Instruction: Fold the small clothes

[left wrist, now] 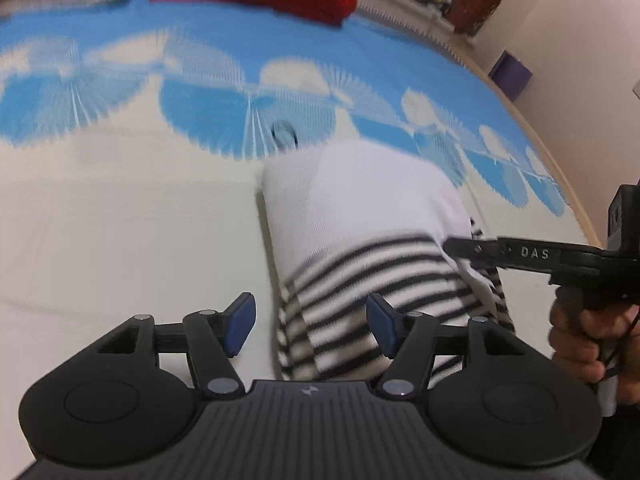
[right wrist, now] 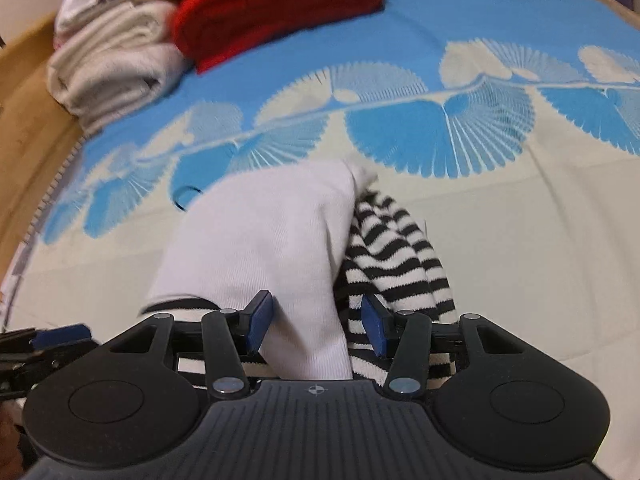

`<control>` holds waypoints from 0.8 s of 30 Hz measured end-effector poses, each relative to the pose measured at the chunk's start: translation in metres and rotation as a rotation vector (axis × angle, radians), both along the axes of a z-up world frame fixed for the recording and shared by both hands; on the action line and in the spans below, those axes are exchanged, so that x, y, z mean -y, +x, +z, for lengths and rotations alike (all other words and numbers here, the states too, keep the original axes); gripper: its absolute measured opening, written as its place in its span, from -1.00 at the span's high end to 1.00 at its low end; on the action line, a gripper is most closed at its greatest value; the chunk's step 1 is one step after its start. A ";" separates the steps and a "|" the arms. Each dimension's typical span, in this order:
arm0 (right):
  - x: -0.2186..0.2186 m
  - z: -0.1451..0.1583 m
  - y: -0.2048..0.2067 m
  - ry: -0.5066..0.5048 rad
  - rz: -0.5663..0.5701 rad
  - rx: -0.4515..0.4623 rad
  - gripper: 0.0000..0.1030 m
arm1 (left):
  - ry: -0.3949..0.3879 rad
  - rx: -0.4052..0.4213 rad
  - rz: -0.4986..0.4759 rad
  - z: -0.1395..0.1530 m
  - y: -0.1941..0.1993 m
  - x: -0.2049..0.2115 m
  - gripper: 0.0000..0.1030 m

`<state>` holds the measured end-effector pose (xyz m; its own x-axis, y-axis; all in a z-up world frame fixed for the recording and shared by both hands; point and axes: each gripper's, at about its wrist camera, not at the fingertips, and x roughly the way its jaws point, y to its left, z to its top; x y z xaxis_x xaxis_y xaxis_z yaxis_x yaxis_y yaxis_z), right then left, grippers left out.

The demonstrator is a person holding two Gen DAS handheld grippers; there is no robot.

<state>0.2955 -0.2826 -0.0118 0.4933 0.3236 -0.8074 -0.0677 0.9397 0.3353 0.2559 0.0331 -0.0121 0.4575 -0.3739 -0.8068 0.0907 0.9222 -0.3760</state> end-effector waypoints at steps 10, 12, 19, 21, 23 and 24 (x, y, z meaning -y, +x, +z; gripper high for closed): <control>0.025 0.030 -0.016 0.174 -0.031 0.185 0.96 | -0.051 0.014 -0.001 0.003 0.004 0.004 -0.43; 0.046 0.044 -0.025 0.237 -0.090 0.266 0.96 | -0.051 0.035 -0.043 0.006 0.002 0.012 -0.45; 0.044 -0.007 -0.007 -0.175 -0.089 -0.019 0.96 | 0.070 -0.038 -0.209 -0.014 -0.001 0.049 -0.63; 0.036 -0.008 -0.006 -0.211 -0.069 -0.002 0.96 | 0.109 -0.034 -0.214 -0.016 -0.003 0.052 -0.65; 0.032 -0.009 -0.004 -0.208 -0.070 0.005 0.96 | 0.102 -0.023 -0.207 -0.013 -0.005 0.050 -0.64; 0.033 -0.008 -0.005 -0.196 -0.080 0.010 0.95 | 0.093 -0.023 -0.196 -0.012 -0.005 0.047 -0.64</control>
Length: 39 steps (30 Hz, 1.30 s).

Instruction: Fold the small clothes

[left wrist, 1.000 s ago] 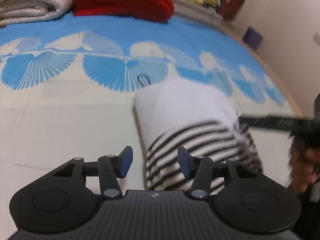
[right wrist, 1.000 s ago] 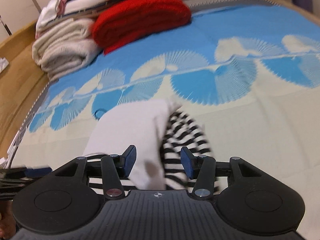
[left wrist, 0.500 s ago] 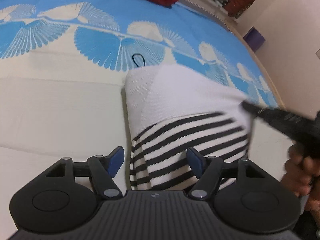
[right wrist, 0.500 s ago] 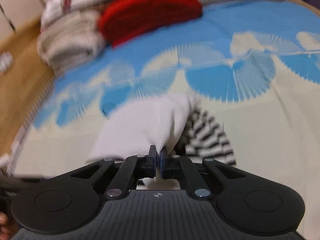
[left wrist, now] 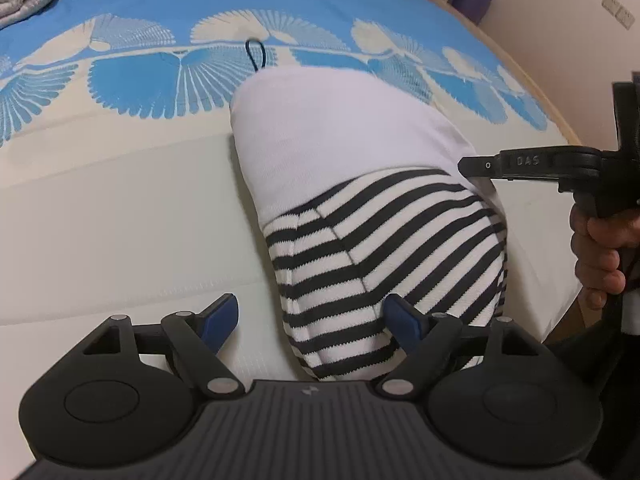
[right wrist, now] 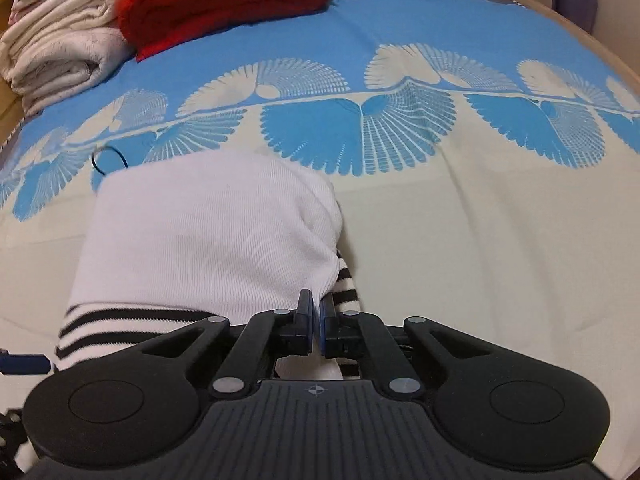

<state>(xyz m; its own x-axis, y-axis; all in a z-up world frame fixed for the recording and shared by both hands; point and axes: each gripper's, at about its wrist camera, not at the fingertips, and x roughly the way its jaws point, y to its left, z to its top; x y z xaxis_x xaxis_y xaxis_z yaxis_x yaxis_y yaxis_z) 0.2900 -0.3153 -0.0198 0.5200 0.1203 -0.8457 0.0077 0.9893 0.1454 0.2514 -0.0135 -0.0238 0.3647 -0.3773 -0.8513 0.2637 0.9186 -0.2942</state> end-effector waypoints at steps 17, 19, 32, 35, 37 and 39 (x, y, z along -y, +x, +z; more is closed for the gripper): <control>0.030 -0.026 -0.033 0.262 0.113 -0.255 0.12 | 0.006 -0.001 0.044 0.004 -0.004 -0.005 -0.64; 0.027 -0.027 -0.041 0.238 0.165 -0.257 0.13 | 0.007 0.003 0.042 0.005 -0.005 -0.005 -0.64; 0.079 0.034 -0.072 0.414 0.086 0.040 0.98 | -0.077 0.033 -0.013 0.015 -0.013 0.008 -0.64; 0.077 0.024 -0.074 0.270 0.113 -0.024 0.98 | 0.063 -0.019 -0.062 -0.004 -0.013 0.019 -0.71; 0.062 0.004 -0.071 0.174 0.147 -0.126 0.98 | 0.138 -0.022 -0.099 -0.010 -0.015 0.027 -0.72; 0.042 -0.011 -0.073 0.075 0.221 -0.177 0.99 | 0.161 0.002 -0.112 -0.008 -0.018 0.031 -0.71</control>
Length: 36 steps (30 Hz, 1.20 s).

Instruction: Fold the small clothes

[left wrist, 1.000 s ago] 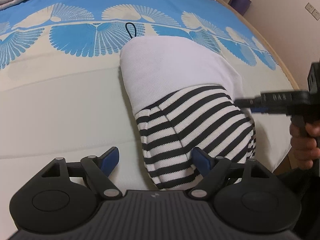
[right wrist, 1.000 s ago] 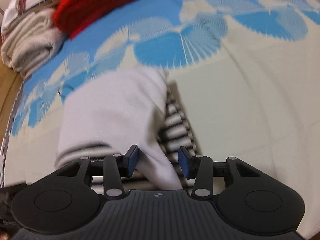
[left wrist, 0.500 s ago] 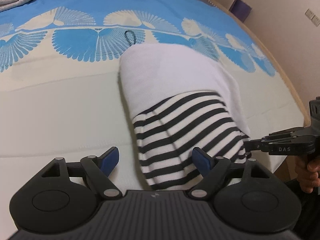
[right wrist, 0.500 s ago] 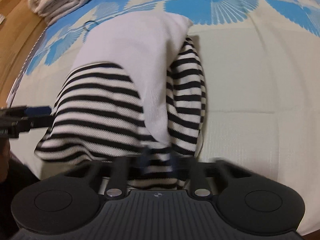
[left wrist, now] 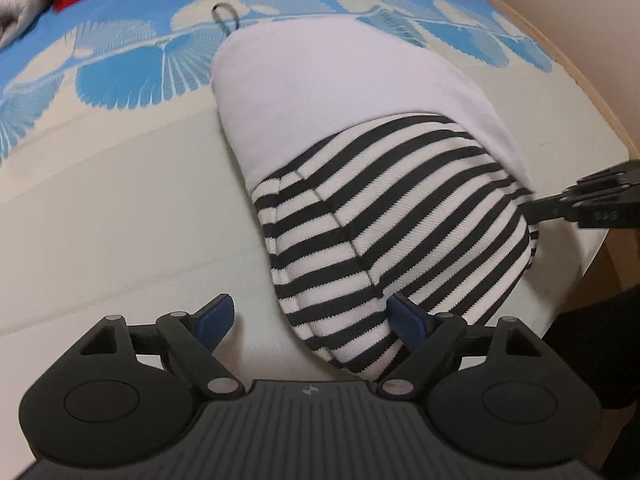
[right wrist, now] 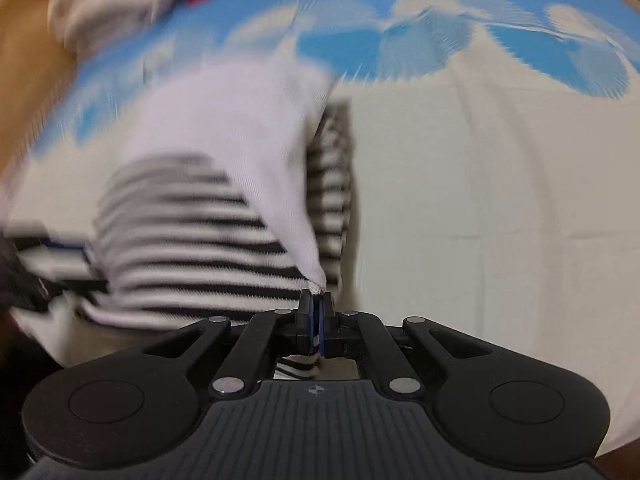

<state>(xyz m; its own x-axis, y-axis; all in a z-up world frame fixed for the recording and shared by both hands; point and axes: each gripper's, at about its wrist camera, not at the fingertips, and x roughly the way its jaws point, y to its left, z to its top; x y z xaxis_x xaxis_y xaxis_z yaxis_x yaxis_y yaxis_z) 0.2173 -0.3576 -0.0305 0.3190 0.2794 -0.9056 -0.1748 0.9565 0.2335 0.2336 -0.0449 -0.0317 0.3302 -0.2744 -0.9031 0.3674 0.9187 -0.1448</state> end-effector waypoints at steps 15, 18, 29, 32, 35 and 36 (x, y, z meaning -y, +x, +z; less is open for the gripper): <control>0.032 0.014 0.028 0.165 -0.339 0.111 0.14 | -0.031 0.006 0.041 0.001 0.009 -0.005 -0.71; 0.035 0.013 0.041 0.224 -0.409 0.139 0.03 | -0.061 0.014 0.042 0.005 0.011 -0.008 -0.71; -0.006 -0.009 0.092 0.261 -0.414 0.111 -0.02 | -0.308 0.012 0.296 0.024 0.030 -0.067 -0.71; -0.013 -0.011 0.099 0.268 -0.379 0.110 0.14 | -0.350 -0.004 0.353 0.022 0.036 -0.075 -0.71; -0.016 -0.005 0.102 0.289 -0.354 0.157 0.84 | -0.384 -0.030 0.363 0.018 0.041 -0.073 -0.71; -0.014 0.000 0.102 0.295 -0.362 0.194 0.88 | -0.395 -0.038 0.357 0.017 0.042 -0.071 -0.71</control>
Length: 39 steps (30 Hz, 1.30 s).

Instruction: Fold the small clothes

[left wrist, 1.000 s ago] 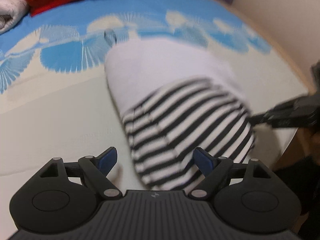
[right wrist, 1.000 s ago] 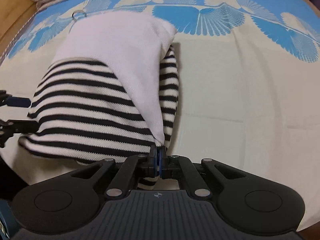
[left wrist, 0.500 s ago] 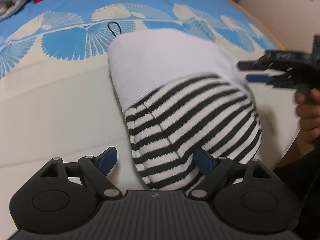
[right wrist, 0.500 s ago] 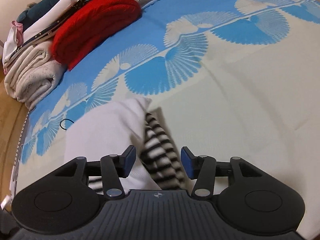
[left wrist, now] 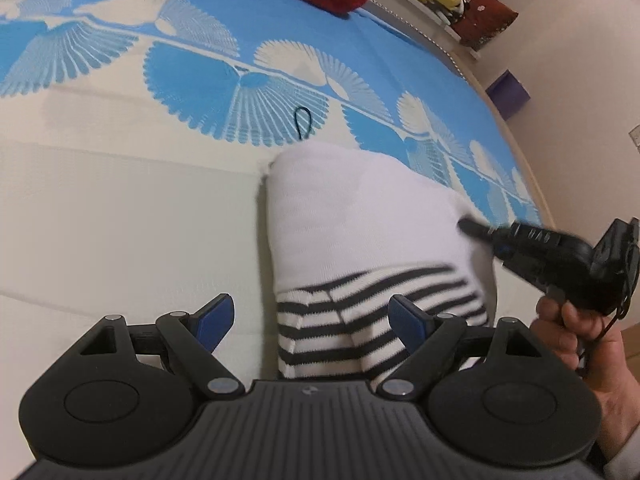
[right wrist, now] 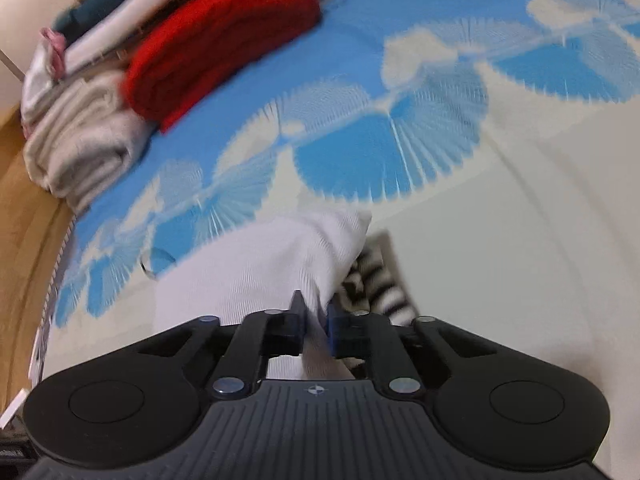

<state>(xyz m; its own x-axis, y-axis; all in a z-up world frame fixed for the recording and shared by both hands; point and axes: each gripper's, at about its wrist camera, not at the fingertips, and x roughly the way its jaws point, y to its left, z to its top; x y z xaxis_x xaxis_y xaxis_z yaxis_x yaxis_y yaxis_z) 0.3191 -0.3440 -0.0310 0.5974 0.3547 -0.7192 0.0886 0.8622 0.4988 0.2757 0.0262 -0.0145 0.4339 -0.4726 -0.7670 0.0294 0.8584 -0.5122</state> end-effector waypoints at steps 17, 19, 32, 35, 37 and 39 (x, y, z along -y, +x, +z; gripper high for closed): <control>0.013 -0.022 -0.014 -0.071 0.007 -0.181 -0.13 | -0.213 -0.190 0.103 -0.067 0.059 0.006 -0.79; 0.010 -0.024 -0.017 -0.112 0.034 -0.184 -0.17 | -0.249 -0.207 0.124 -0.075 0.065 0.008 -0.79; -0.007 -0.011 -0.002 0.030 -0.004 -0.076 0.87 | -0.089 0.120 0.101 0.002 0.074 0.001 0.16; -0.030 0.004 0.009 0.084 0.023 0.040 0.87 | -0.076 0.179 0.171 0.022 0.079 -0.038 0.02; -0.050 0.009 0.017 0.104 0.043 0.095 0.88 | -0.049 0.213 0.232 0.032 0.079 -0.069 -0.09; -0.066 0.007 0.026 0.088 0.061 0.108 0.88 | -0.013 0.221 0.231 0.038 0.075 -0.092 -0.11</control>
<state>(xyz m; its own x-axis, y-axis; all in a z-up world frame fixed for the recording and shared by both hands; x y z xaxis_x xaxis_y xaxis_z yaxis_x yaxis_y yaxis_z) 0.3452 -0.2776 -0.0238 0.6449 0.4513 -0.6168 -0.0205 0.8169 0.5764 0.3509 0.1179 0.0232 0.6863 -0.3511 -0.6369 -0.0536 0.8489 -0.5258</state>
